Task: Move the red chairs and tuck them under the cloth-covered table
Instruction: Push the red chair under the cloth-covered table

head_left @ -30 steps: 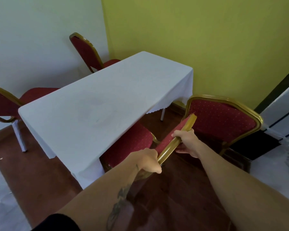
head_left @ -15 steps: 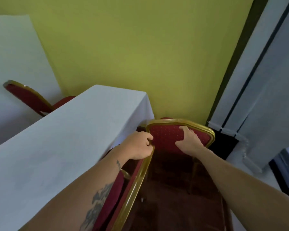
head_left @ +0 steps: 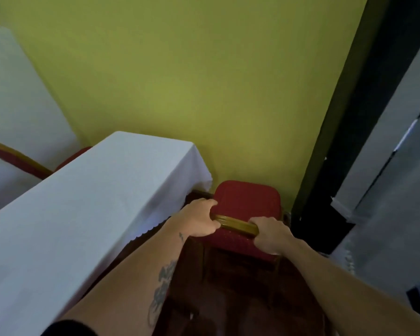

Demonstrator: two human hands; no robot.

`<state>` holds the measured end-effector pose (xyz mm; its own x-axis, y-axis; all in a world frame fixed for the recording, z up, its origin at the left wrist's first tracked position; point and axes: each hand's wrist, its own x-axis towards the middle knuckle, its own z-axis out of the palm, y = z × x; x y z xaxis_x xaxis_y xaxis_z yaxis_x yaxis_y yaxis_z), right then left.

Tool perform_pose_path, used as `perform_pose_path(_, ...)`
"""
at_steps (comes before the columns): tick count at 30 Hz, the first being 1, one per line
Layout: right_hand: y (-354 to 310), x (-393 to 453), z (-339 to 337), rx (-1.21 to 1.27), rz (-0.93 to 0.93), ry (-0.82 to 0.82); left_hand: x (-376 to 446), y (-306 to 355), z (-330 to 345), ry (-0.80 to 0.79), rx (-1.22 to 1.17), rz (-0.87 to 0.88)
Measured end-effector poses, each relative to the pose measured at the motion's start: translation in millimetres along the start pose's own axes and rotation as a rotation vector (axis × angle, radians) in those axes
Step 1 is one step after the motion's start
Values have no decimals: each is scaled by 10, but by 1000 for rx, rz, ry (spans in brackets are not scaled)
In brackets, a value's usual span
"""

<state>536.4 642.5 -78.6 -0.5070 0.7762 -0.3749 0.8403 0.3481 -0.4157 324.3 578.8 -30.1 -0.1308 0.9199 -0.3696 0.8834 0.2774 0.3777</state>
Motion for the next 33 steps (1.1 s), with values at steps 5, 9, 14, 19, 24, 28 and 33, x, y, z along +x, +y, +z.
perform_pose_path(5,87,81,34,43,-31,-14,287,26,117,-192,153,-44)
perform_pose_path(9,129,114,39,56,-43,-18,350,94,178,-124,261,-82)
perform_pose_path(14,194,41,34,54,-24,-22,328,387,203,-152,492,-77)
perform_pose_path(19,458,-207,1,11,50,23,159,686,518,-151,514,-102)
perform_pose_path(24,748,-464,94,-1,137,248,-65,938,744,-80,433,-75)
perform_pose_path(28,807,-620,267,256,292,403,-208,750,812,-70,120,10)
perform_pose_path(33,522,-778,476,753,481,556,-306,63,768,-132,19,-88)
